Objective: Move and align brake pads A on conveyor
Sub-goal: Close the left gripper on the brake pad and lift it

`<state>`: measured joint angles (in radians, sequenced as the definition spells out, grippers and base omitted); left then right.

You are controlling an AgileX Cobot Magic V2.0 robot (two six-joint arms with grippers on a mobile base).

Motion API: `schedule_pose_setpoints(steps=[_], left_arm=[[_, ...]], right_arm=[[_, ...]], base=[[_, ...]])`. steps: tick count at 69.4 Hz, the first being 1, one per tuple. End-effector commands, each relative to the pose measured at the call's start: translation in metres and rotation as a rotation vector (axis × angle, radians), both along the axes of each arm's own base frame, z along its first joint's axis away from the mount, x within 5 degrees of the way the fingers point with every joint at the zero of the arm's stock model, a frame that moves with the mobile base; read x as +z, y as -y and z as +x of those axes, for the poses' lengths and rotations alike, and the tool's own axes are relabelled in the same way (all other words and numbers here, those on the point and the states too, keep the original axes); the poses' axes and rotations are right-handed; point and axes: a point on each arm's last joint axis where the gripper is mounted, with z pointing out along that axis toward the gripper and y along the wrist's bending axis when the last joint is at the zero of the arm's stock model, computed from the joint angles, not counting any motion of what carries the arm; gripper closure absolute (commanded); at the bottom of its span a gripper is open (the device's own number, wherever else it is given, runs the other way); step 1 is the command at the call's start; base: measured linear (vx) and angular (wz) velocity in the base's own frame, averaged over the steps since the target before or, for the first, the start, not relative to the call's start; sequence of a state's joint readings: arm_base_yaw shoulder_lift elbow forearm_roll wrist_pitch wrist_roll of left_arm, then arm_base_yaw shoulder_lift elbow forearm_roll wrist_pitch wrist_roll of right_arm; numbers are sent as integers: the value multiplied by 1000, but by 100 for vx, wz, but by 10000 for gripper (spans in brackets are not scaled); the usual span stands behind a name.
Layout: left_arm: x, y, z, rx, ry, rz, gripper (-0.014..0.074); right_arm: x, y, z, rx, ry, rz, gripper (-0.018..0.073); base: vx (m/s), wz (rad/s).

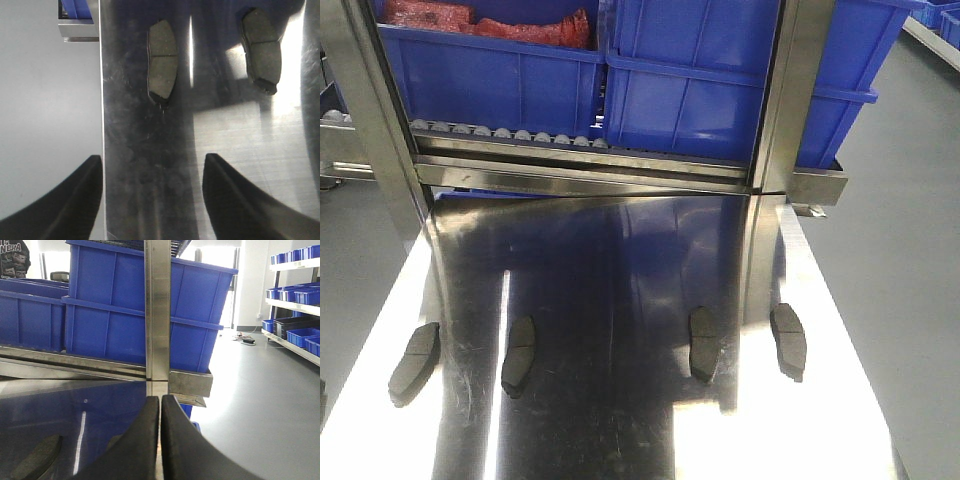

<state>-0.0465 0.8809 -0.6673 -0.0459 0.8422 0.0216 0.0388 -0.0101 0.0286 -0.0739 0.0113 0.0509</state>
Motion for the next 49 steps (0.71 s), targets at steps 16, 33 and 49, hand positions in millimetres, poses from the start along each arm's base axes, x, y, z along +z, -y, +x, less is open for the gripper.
schedule_pose_setpoints(steps=[16,33,49], left_arm=[[22,11,76,-72,-90,-8,154],[-14,26,131,-124,-239,-6,154],[-45,29,162,-121,-328,-4,137]], right_arm=[[4,0,-1,-2,81,-2,569],[4,0,-1,-2,81,-2,569],[4,0,-1,-2,81,-2,569]], base=[[0,0],[0,0],[0,0]])
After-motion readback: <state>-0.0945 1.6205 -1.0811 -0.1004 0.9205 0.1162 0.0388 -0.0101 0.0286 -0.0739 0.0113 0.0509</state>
